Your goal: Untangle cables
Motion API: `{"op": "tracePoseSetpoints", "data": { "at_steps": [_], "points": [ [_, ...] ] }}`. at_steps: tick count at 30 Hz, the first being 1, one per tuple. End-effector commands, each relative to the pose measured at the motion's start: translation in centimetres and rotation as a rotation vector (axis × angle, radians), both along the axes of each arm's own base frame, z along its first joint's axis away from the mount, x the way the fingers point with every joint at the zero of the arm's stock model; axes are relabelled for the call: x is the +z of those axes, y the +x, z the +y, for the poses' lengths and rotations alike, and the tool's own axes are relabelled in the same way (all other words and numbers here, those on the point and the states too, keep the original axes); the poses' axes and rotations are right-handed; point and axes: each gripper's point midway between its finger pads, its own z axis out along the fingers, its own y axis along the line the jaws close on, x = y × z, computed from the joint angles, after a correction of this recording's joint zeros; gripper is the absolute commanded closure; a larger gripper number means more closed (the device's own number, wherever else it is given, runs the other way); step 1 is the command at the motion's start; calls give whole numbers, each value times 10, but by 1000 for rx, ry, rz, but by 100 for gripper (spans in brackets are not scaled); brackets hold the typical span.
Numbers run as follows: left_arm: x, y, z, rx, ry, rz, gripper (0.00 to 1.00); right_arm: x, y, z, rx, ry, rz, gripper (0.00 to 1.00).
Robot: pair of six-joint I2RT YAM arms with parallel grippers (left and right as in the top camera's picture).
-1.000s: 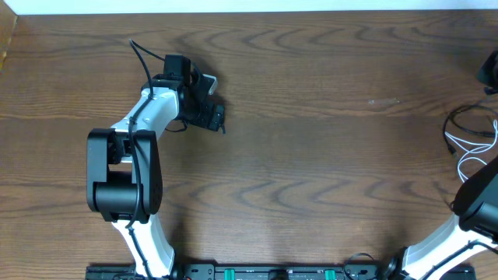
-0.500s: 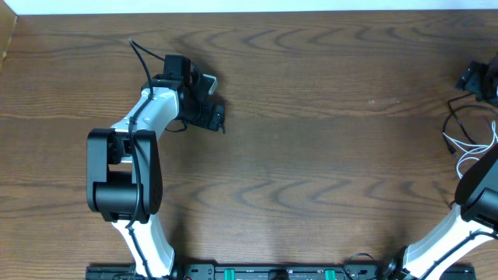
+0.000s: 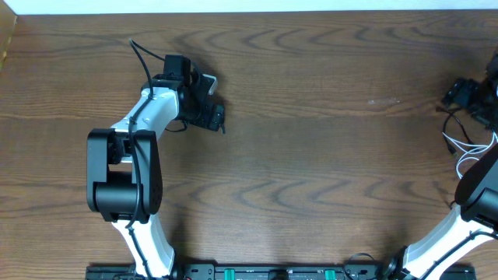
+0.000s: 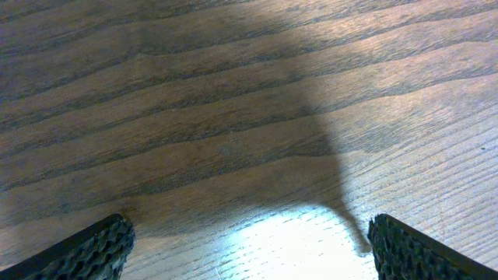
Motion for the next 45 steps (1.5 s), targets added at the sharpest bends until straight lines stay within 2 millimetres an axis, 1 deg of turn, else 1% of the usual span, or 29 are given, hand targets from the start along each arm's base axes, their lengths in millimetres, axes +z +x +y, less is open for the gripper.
{"op": "tracePoseSetpoints", "data": {
  "at_steps": [1,5,6,9,12,14,16,18,21,23,28,31,35,37,40,45],
  "points": [
    [5,0,1,-3,3,-7,3,15,-3,31,-5,153,-50,1],
    [5,0,1,-3,3,-6,2,17,-17,55,-2,272,-9,1],
    [5,0,1,-2,3,-6,3,17,-23,65,-4,324,12,1],
    [5,0,1,-3,3,-7,2,21,-34,87,-10,440,44,1],
    [5,0,1,-3,3,-7,2,27,-40,108,-20,556,57,1],
    [5,0,1,-3,3,-7,2,32,-40,119,-24,621,49,1],
    [5,0,1,-3,3,-7,2,39,-37,132,-29,706,29,1],
    [5,0,1,-3,3,-7,2,51,-29,148,-30,820,-21,1],
    [5,0,1,-3,3,-7,3,67,-18,165,-29,957,-93,1],
    [5,0,1,-3,3,-7,2,80,-11,175,-27,1048,-140,1],
    [5,0,1,-3,3,-7,2,117,3,195,81,1250,-307,1],
    [5,0,1,-3,3,-7,3,118,9,194,112,1243,-343,1],
    [5,0,1,0,2,-6,2,105,18,182,161,1138,-374,1],
    [5,0,1,0,2,-6,2,101,26,176,197,1083,-407,1],
    [5,0,1,0,2,-6,3,93,41,162,239,977,-459,8],
    [5,0,1,3,1,-5,3,85,72,133,174,820,-524,9]
  ]
}}
